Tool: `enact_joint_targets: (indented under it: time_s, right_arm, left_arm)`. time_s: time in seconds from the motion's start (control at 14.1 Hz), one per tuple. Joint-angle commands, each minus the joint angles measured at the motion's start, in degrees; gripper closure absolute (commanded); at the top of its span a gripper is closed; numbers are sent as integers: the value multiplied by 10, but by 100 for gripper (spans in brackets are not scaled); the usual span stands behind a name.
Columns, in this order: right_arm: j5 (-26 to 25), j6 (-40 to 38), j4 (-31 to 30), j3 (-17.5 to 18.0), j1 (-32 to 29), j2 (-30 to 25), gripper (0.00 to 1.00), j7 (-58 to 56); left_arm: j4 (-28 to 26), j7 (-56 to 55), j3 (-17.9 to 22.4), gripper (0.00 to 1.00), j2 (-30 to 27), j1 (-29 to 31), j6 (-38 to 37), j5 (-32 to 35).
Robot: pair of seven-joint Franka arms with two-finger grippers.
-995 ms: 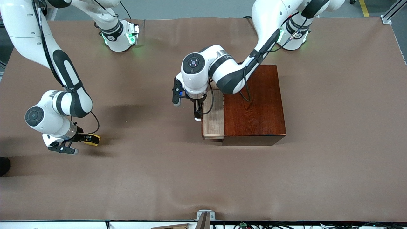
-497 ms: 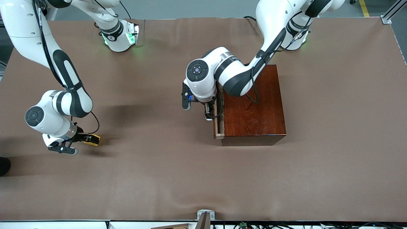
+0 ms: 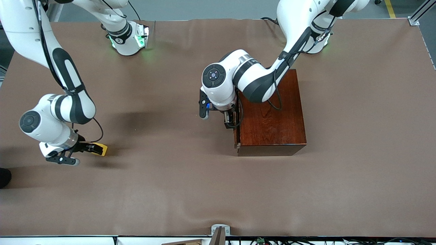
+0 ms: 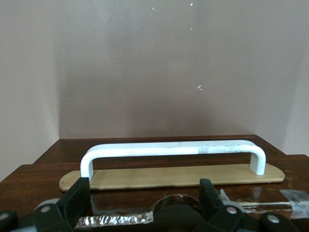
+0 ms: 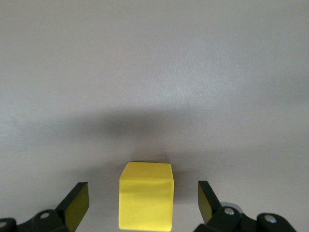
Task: Open drawer, take yellow block, close drawer
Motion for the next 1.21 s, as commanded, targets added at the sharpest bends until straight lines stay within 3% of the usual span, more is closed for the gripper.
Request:
enact_joint_targets:
  time_s: [0.0, 0.5, 0.71, 0.92, 1.14]
  right_arm:
    - [5, -27, -29, 8, -11, -55, 0, -13]
    - [5, -101, -59, 8, -10, -163, 0, -40]
    - [5, -150, -41, 9, -3, -186, 0, -34]
    - [5, -252, 23, 8, 1, -194, 0, -32]
    - [4, -365, 109, 6, -1, -194, 0, -33]
  left_arm:
    - [-14, 13, 8, 0, -19, 6, -28, 34]
    - [-13, 12, 16, 0, -21, 8, -66, 55]
    - [2, -4, 19, 0, -20, 7, 4, 48]
    - [6, -98, 14, 0, -21, 8, 85, 11]
    - [7, -211, 21, 0, -72, 19, 83, -6]
